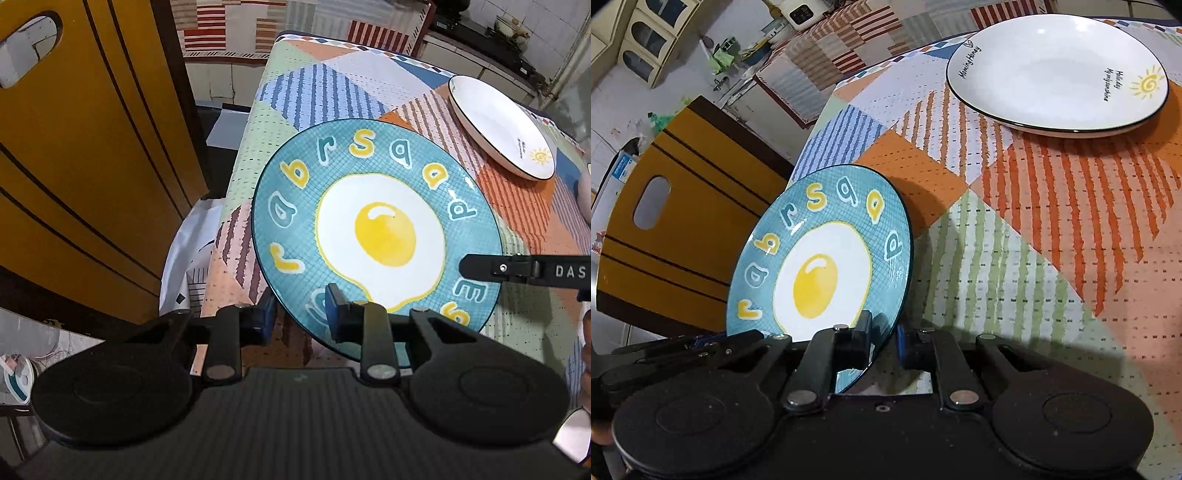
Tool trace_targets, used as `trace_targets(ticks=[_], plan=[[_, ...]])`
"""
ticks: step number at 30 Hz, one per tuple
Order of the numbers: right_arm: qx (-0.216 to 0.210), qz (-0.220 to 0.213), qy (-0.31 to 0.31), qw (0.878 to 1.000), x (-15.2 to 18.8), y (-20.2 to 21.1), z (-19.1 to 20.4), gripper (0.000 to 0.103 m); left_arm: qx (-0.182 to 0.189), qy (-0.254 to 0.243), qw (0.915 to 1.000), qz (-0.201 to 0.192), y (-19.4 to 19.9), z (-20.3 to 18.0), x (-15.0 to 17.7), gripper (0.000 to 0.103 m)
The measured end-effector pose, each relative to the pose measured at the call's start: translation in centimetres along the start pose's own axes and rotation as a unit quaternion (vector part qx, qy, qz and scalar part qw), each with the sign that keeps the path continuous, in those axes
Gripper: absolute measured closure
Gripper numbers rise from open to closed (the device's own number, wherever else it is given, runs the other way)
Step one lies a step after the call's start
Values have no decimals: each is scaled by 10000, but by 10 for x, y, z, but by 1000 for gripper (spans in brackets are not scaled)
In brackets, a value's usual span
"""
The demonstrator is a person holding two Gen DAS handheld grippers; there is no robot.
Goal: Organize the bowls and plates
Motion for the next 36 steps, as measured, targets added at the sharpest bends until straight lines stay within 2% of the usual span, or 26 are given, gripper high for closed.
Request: trace_targets(ticks=[3,7,11,16,22,28,36], plan=[[-146,51,241,9996,1,8,6,86,-126,-212,9996,-98,13,-4,-3,78],[-154,41,148,9998,-2,28,-1,86,69,-518,9985,-185,32,-18,-3,78],[-219,-63,56,9997,0,54,-8,86,245,-609,9975,-246,50,-33,-1,78],[-225,5,-123,9997,19,92,-18,84,238,-997,9940,-387,73,-64,10,78],[-58,-171,-132,9998,41,137,-34,83,554,-1213,9903,-377,92,-101,26,78],[64,-292,-216,9993,56,167,-57,82,675,-1400,9871,-381,96,-139,38,78],[67,-302,-268,9992,70,174,-92,81,687,-1666,9831,-329,76,-172,51,78]])
Point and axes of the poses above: each gripper's, at about its wrist camera, not at the fingertips, and y roughly against the way its jaws point, z to its left, x to its underside, the point moved 7 cm from there along -y, roughly the way its jaws point, and after that the axes turned 8 degrees about -x, right-handed, at the moved point
